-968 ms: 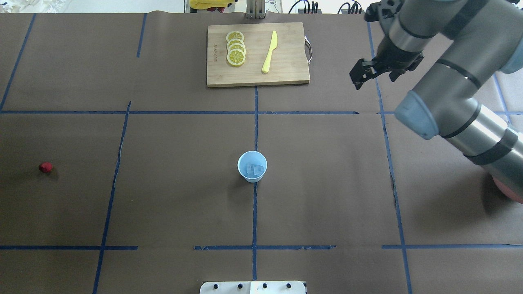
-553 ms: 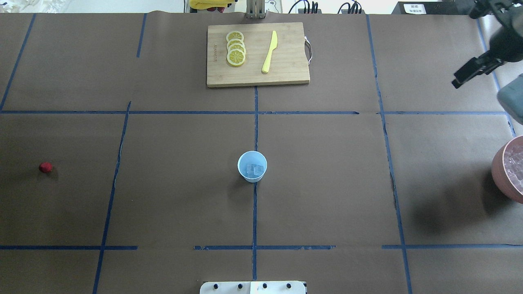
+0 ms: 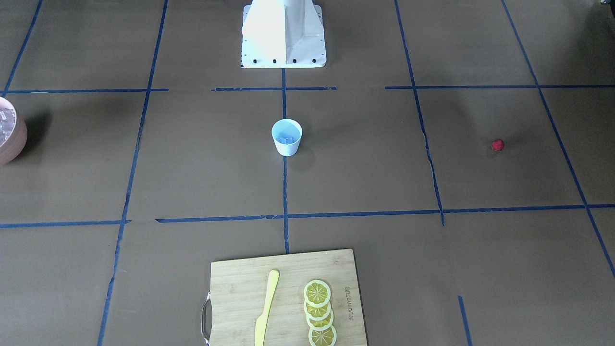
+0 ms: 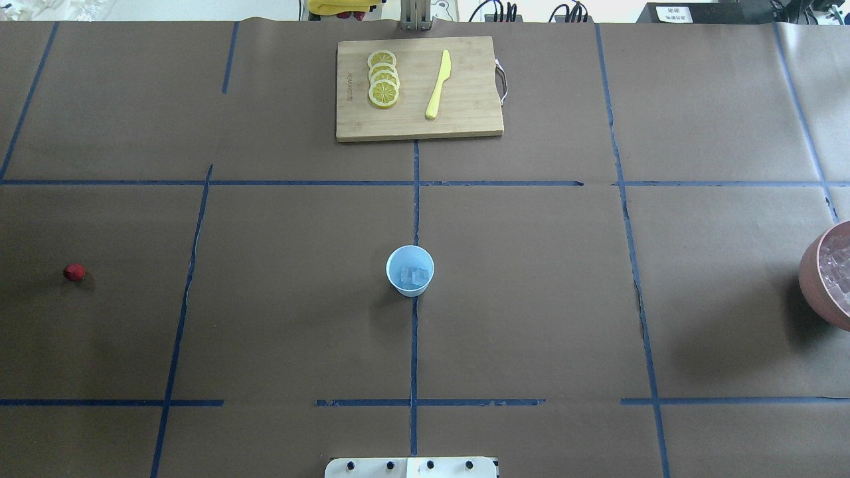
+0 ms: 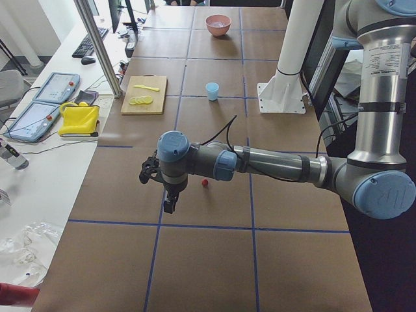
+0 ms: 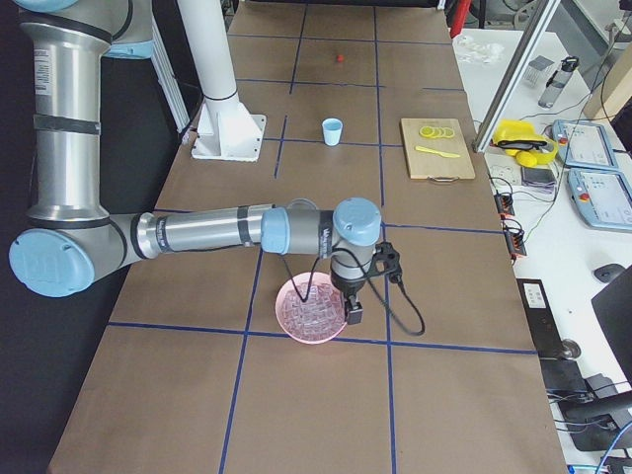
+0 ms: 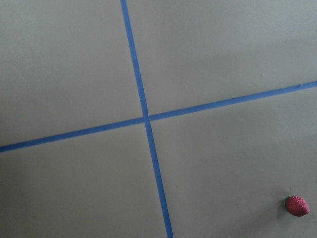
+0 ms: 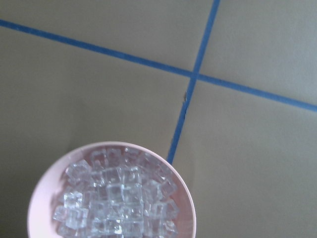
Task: Put ice and strawberries in cup
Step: 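Hold the right gripper above the pink bowl while the left arm reaches toward the strawberry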
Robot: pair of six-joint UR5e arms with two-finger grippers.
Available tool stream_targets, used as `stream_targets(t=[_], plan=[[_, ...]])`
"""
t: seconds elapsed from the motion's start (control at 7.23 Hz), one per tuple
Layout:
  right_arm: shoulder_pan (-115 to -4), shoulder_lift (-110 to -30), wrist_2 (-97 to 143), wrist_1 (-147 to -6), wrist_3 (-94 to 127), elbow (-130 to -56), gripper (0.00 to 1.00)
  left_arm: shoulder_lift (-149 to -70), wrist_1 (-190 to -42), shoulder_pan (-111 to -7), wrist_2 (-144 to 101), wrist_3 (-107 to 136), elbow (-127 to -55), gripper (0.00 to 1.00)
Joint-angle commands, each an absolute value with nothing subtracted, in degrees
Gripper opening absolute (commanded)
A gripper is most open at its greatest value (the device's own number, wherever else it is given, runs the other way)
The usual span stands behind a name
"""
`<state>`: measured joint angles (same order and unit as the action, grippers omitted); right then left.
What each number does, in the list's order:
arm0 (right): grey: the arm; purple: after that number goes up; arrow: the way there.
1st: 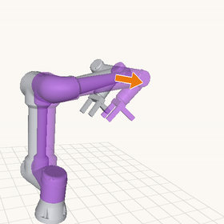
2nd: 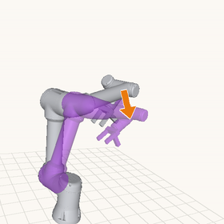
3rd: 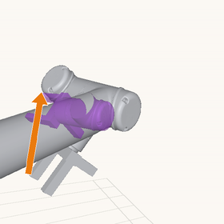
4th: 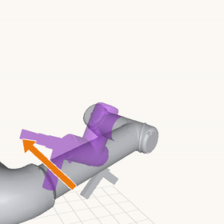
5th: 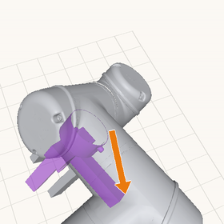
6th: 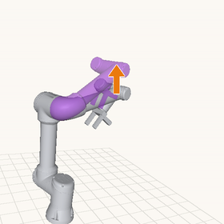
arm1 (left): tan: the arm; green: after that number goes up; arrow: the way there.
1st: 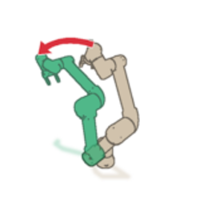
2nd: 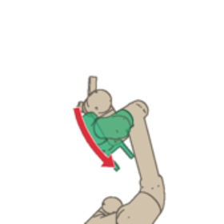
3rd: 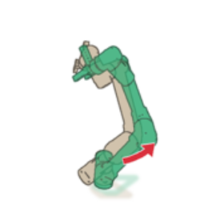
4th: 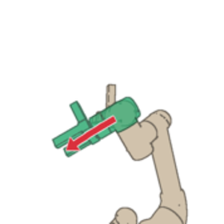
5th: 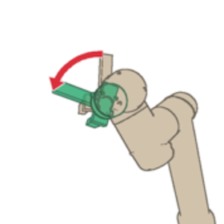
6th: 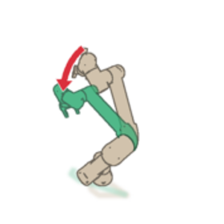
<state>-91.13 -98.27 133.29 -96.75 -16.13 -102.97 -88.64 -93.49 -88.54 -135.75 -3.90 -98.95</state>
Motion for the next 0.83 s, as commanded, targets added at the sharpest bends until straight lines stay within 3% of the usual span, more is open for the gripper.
stream_targets(t=[0.0,0.69], plan=[[-92.55,-104.58,133.42,-89.33,-17.58,-102.22,0.99,-89.38,-96.3,-86.94,-135.7,-3.52,-100.01,1.0],[-92.55,-104.59,133.51,-89.12,-16.35,-102.13,0.99,-88.87,-101.05,-68.15,-131.16,23.16,-103.63,1.0]])
